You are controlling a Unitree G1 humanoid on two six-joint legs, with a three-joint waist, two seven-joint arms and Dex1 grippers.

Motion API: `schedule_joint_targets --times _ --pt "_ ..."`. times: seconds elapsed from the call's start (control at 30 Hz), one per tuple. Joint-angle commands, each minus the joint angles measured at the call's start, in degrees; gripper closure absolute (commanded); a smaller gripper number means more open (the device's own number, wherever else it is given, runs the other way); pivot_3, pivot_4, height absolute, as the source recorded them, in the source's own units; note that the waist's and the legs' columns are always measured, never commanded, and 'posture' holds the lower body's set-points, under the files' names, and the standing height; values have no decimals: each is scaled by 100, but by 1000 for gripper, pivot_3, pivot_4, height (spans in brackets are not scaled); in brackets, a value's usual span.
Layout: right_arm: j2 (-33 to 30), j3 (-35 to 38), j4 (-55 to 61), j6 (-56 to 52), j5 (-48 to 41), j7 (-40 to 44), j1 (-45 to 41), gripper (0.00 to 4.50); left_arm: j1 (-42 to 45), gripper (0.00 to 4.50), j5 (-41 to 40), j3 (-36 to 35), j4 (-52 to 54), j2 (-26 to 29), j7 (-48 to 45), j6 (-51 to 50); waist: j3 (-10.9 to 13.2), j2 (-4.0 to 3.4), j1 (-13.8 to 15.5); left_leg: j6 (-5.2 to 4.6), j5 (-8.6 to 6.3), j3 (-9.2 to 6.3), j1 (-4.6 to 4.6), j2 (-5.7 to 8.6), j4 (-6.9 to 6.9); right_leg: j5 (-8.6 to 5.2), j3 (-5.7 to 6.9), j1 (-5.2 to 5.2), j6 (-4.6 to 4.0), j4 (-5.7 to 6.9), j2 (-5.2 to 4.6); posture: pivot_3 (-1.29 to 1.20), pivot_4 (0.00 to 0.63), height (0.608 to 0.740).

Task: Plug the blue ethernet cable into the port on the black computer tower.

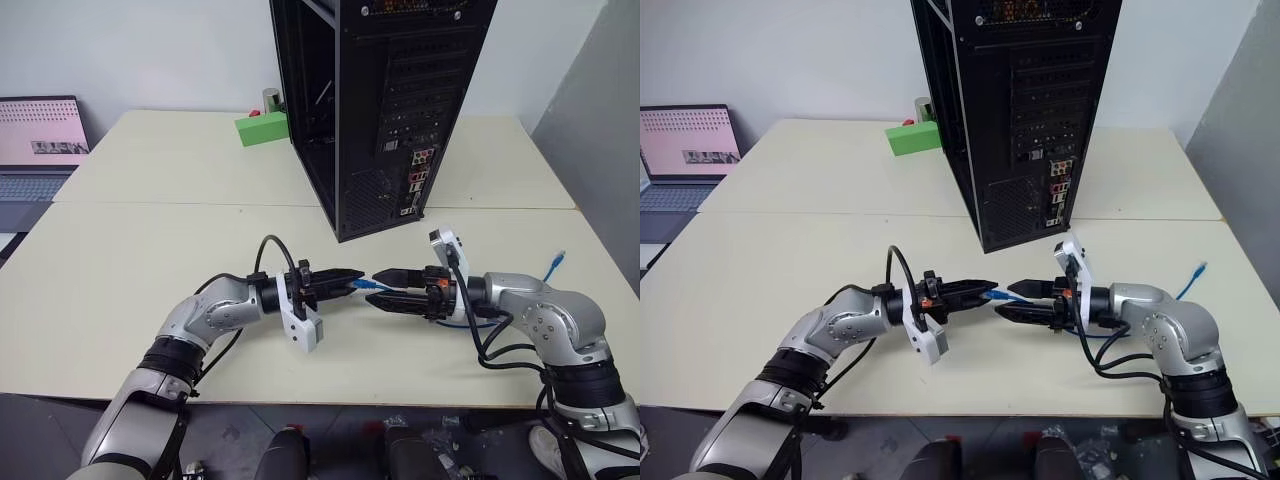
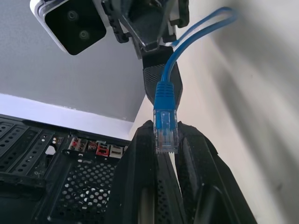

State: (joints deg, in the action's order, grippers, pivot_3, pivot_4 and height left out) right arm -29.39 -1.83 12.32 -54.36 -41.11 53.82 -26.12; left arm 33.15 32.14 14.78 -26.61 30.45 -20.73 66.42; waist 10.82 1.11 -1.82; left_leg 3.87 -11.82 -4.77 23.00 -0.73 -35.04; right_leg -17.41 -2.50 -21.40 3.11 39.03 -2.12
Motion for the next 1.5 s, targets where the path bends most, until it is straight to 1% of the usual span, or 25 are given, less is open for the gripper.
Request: schedule_joint_targets --times 0.03,0.13,0.17,0.27,0.33,0.4,0.53,0.6,0.63,0.7,0.73,0.8,0.87,0.9,0.97,1.03,1.13,1.2,1.23,1.33,1.5 --pt "51 129 194 -33 -214 -95 -133 2051 60 4211 20 15 207 31 203 0 0 0 -3 0 0 0 0 0 0 0 0 0 0 0 0 0 150 740" --pt "80 141 180 -60 -269 -157 -157 2762 54 4211 68 31 255 23 262 -32 0 0 -2 0 0 0 0 0 0 0 0 0 0 0 0 0 150 740" --pt "88 147 172 -72 -285 -177 -171 3082 45 4211 76 39 274 23 279 -45 0 0 -2 0 0 0 0 0 0 0 0 0 0 0 0 0 150 740" --pt "76 129 161 -70 -294 -191 -196 3690 17 4211 96 28 320 20 345 -93 0 0 -2 0 0 0 0 0 0 0 0 0 0 0 0 0 150 740" --pt "85 126 140 -75 -303 -201 -223 4240 21 4211 125 45 345 35 386 -116 0 0 -2 0 0 0 0 0 0 0 0 0 0 0 0 0 150 740" --pt "110 135 104 -104 -328 -217 -263 4491 17 4211 135 72 357 46 419 -122 0 0 -2 0 0 0 0 0 0 0 0 0 0 0 0 0 150 740" --pt "100 119 60 -140 -323 -191 -317 4500 -15 4211 156 126 378 60 468 -129 0 0 -2 0 0 0 0 0 0 0 0 0 0 0 0 0 150 740" --pt "80 107 11 -152 -303 -167 -371 4500 -41 4211 -149 351 244 84 54 -381 0 0 -2 0 0 0 0 0 0 0 0 0 0 0 0 0 150 740" --pt "64 93 -12 -152 -284 -150 -396 4500 -62 4211 -180 406 203 107 -12 -415 0 0 -2 0 0 1 0 0 0 0 0 0 0 1 0 0 150 740" --pt "19 59 -44 -131 -235 -104 -430 4500 -123 3511 -412 473 168 130 -140 -490 0 0 -4 0 0 0 0 0 0 0 1 0 0 1 0 0 150 740" --pt "-12 42 -58 -117 -203 -80 -440 4500 -147 3399 -497 498 172 147 -214 -562 0 -1 -10 0 0 1 0 0 0 0 0 -1 0 1 0 0 150 740" --pt "-89 16 -68 -76 -148 -27 -437 4500 -197 2993 -757 540 173 153 -411 -780 0 -1 -10 0 0 0 0 0 1 0 0 -2 0 1 1 0 150 740" --pt "-177 6 -74 -14 -74 8 -416 4500 -264 2678 -1112 527 169 134 -631 -1090 0 -1 -4 0 0 0 0 -1 1 0 0 -1 0 1 1 0 150 740" --pt "-255 -16 -67 58 7 29 -386 4500 -318 2399 -1363 495 203 111 -754 -1307 0 -1 -6 0 0 0 1 -1 1 0 1 -1 0 1 1 0 150 740" --pt "-372 51 -51 163 95 -34 -296 4500 -536 1968 -2072 346 498 -53 -1050 -2161 0 -1 -9 0 0 1 0 -1 1 0 0 -1 0 1 1 0 150 740" --pt "-458 109 -53 295 191 -109 -235 4500 -722 1633 -2543 252 869 -199 -1230 -2892 0 -1 -6 0 0 0 0 -1 1 0 0 -2 0 2 1 0 150 740" --pt "-680 318 -196 687 577 -372 -201 4500 -1098 1061 -3334 226 1924 -642 -1423 -4897 0 -1 -6 -1 0 -2 3 -1 0 0 1 -1 0 0 0 0 150 740" --pt "-636 451 -297 861 691 -595 -237 4500 -1176 747 -3580 185 2411 -851 -1410 -5775 0 0 2 0 0 -3 5 0 -1 0 2 0 0 -1 -2 0 150 740" --pt "-593 498 -332 936 743 -702 -257 4500 -1197 747 -3663 166 2626 -924 -1406 -6094 0 0 -2 0 0 -2 4 0 -1 0 1 0 0 0 -2 0 150 740" --pt "-417 543 -460 1398 1164 -1204 -368 4500 -1148 747 -3781 62 3166 -1374 -960 -7124 0 0 -24 0 0 -3 1 -1 -1 0 1 0 0 2 2 0 150 740" --pt "-123 430 -462 1913 1765 -1866 -415 4500 -912 747 -3398 -4 3281 -1854 -294 -7835 0 0 -22 0 0 -3 0 -2 0 0 -1 0 0 2 5 0 150 740"
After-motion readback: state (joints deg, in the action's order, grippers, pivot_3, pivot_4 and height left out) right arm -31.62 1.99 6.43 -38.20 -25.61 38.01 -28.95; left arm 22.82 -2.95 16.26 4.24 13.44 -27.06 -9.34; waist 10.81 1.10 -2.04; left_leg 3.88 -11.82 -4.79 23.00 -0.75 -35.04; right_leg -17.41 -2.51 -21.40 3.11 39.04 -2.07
